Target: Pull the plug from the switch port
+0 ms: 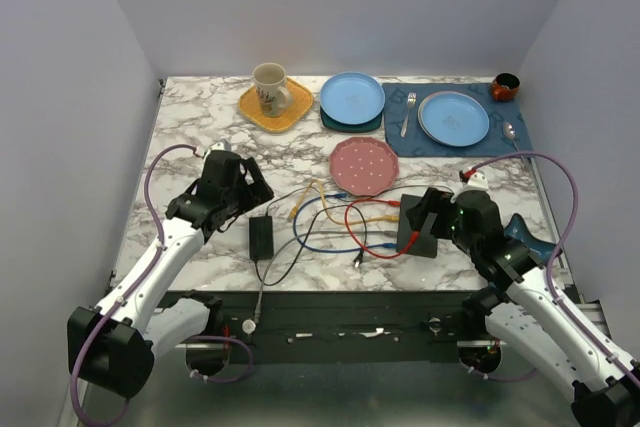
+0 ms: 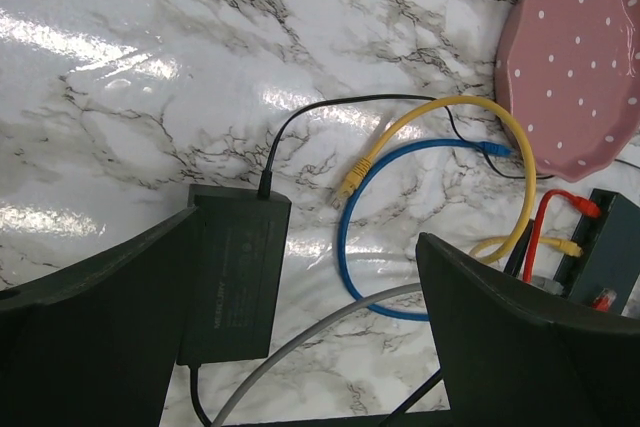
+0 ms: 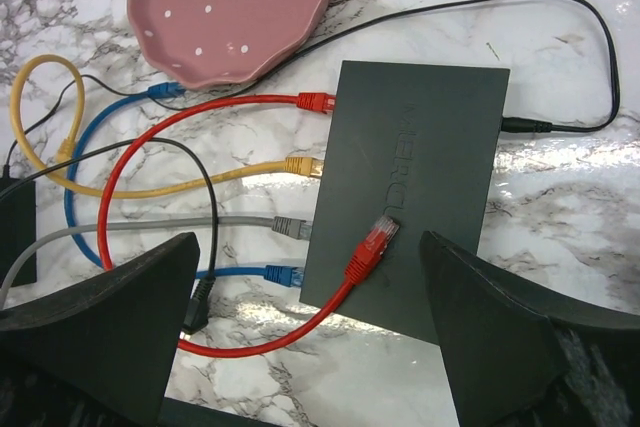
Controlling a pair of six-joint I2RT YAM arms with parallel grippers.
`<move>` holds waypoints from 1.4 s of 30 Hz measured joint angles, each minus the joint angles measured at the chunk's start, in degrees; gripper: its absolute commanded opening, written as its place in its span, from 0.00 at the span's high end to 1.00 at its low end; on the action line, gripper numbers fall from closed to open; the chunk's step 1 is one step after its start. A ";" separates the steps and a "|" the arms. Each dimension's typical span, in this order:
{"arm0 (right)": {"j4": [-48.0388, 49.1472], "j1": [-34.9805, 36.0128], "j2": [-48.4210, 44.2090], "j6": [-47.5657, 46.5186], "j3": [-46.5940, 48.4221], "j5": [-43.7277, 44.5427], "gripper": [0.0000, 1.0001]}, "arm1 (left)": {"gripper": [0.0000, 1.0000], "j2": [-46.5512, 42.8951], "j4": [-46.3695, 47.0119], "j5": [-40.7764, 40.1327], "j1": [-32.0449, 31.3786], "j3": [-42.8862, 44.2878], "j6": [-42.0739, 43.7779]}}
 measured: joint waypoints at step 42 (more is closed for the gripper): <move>-1.16 0.00 9.53 11.72 0.48 5.70 0.03 | 0.01 11.45 9.22 -3.74 -31.41 7.61 -1.70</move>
